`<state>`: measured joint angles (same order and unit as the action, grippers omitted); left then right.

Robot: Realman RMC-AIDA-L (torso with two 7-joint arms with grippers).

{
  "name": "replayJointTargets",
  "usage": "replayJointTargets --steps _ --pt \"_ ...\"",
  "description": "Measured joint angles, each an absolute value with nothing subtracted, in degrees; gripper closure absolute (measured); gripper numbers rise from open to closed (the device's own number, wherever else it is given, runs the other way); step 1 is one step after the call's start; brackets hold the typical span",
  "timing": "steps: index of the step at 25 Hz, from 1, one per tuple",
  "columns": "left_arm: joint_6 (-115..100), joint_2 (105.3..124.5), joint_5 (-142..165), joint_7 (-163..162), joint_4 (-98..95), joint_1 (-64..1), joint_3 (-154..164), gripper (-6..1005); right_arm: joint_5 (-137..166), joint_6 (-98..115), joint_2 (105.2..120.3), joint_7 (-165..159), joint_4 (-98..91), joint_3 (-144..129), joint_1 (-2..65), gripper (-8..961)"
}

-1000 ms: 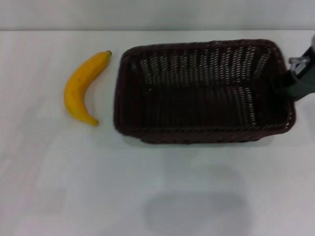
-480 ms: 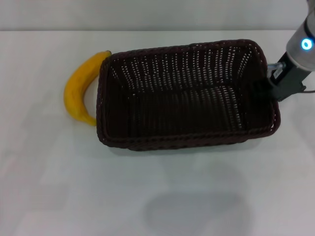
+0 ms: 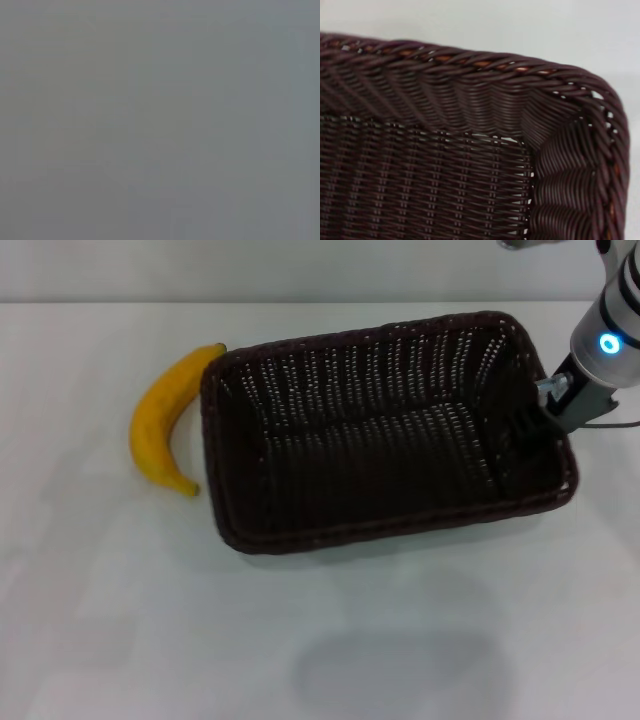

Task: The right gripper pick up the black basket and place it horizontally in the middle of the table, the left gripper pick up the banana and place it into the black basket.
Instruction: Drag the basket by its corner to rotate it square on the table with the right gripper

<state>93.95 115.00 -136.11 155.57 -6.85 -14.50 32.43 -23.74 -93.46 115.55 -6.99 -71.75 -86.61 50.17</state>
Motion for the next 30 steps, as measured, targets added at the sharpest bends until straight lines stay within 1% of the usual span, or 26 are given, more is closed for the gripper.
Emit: replayJointTargets --steps 11,17,23,30 --pt "93.9 114.97 -136.1 155.6 -6.8 -14.3 32.0 302 -19.2 -96.0 115.54 -5.1 -70.4 -87.3 50.7 796" --pt "93.9 115.13 -136.1 155.8 -6.9 -14.7 32.1 302 -21.2 -96.9 115.86 -5.6 -69.5 -86.1 51.3 792" --pt "93.9 115.35 -136.1 155.8 -6.9 -14.8 32.1 302 -24.0 -97.2 115.95 -7.1 -69.7 -86.4 51.6 624" --pt "93.9 115.41 -136.1 155.9 -6.9 -14.6 32.1 302 -25.9 -97.4 115.75 -8.5 -70.4 -85.8 52.2 363"
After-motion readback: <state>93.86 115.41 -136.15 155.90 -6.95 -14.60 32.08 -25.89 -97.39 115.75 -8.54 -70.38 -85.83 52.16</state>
